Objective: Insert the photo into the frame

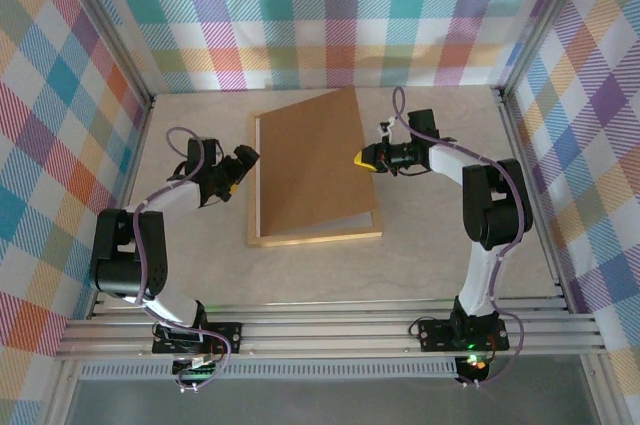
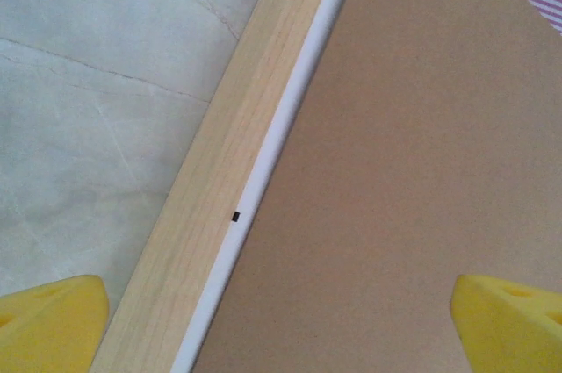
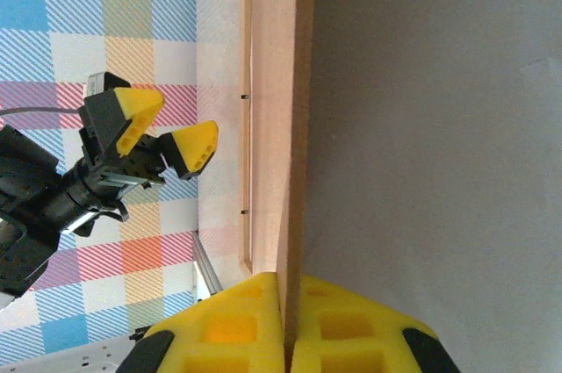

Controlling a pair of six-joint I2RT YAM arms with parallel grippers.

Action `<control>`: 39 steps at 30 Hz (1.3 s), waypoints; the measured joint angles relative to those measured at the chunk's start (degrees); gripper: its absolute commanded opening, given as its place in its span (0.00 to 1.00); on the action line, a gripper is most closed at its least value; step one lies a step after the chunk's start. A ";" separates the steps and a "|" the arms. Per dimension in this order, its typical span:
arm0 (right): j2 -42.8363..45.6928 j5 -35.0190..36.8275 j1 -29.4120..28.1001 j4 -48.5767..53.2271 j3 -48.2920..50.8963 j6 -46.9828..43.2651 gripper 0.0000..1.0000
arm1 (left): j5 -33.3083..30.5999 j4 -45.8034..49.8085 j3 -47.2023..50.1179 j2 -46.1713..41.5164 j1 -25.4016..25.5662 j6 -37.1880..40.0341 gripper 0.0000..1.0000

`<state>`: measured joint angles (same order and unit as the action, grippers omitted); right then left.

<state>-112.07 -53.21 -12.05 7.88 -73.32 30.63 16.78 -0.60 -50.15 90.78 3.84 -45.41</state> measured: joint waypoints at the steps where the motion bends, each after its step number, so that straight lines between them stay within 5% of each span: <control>1: -0.04 -0.04 0.00 0.20 -0.04 0.07 0.00 | -0.48 0.02 0.09 0.02 0.00 0.00 1.00; 14: -0.26 -0.52 0.04 5.46 -2.86 -0.22 0.00 | -1.09 -2.99 -0.76 4.24 -0.28 0.00 1.00; 39: -2.97 -1.16 -1.53 -5.55 0.50 6.05 0.02 | 2.19 -8.59 0.37 7.21 2.40 -1.81 1.00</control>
<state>-115.04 -54.37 -13.58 2.33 -72.82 36.69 18.96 -9.19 -49.78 98.00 6.24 -47.22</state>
